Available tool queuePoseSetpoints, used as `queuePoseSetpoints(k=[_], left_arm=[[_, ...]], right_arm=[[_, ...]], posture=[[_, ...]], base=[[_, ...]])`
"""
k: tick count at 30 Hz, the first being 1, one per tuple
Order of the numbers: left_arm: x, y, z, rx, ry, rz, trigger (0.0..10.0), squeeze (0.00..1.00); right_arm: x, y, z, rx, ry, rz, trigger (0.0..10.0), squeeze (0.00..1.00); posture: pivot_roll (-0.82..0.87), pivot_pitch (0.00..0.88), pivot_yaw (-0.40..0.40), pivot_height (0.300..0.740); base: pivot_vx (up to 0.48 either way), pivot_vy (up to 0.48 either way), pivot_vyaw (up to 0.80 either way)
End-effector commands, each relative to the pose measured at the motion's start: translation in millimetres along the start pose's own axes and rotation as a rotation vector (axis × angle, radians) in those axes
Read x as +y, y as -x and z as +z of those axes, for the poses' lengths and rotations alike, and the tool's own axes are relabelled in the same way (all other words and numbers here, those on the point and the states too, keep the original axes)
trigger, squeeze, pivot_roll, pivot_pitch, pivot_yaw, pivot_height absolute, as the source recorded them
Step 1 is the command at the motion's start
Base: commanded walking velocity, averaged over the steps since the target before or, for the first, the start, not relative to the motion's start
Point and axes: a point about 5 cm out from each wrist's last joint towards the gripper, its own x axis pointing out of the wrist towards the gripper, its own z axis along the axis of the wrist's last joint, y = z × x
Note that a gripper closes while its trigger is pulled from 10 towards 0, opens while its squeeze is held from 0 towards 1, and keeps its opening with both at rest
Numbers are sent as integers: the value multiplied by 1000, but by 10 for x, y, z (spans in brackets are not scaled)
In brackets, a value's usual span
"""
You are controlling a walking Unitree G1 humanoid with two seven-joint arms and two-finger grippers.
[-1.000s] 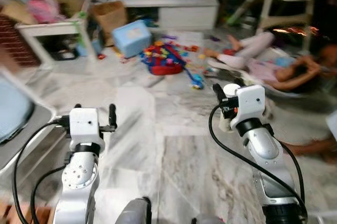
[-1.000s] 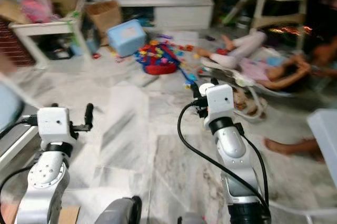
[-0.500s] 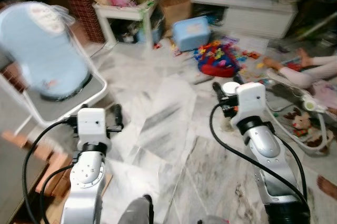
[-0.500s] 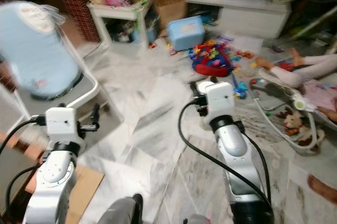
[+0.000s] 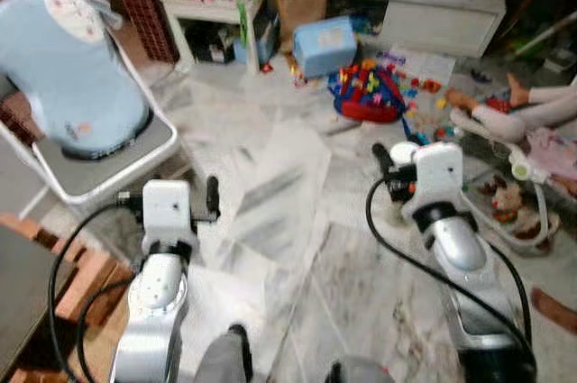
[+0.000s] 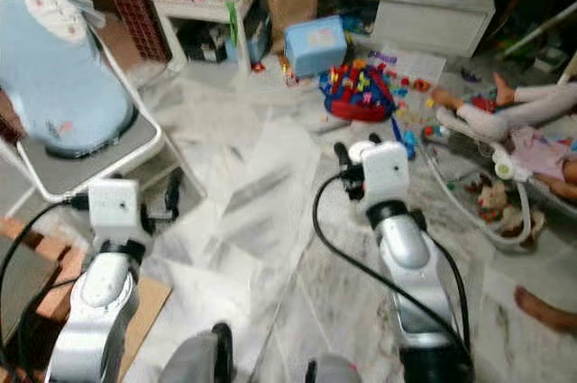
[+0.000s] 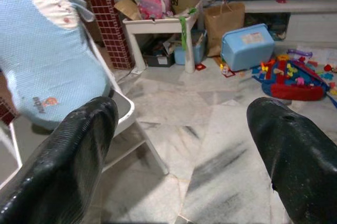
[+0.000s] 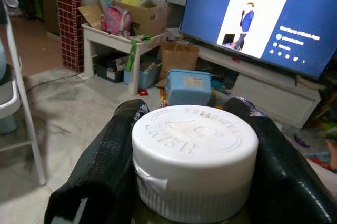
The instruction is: Restocking fridge
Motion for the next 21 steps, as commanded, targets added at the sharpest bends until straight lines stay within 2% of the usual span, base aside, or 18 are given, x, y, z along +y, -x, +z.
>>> queuePoseSetpoints(k=[1,6,9,11,13,15,19,21], left_arm=[[45,-34,17,-5,-17,22,10000,0],[54,-55,26,-9,-15,31,10000,0],[38,-34,9,-9,-12,28,10000,0],[26,-27,-2,-4,9,25,10000,0],[21,-26,-26,5,-5,28,10000,0],[3,-38,-45,20,13,14,10000,0],[-1,-73,-27,9,38,14,10000,0],[16,-85,-26,6,24,35,10000,0]], right_arm=[[53,-46,61,-29,-22,9,10000,0],[70,-82,28,-4,41,-17,10000,0],[54,-94,-19,22,6,-67,10000,0],[23,-93,-38,31,19,-89,10000,0],[38,-81,-66,47,-4,-52,10000,0],[59,-70,-50,27,22,-28,10000,0],[95,-86,-13,3,18,-11,10000,0],[103,-95,-8,0,13,-11,10000,0]], posture=[[42,111,-25,740],[43,104,-27,740],[41,100,-24,740],[42,97,-25,740],[41,93,-23,740],[39,90,-23,740],[36,93,-23,740],[37,90,-21,740]], base=[[-356,0,0],[-351,0,0],[-300,0,0],[0,0,0],[0,0,0],[0,0,0],[0,441,717],[0,480,794]])
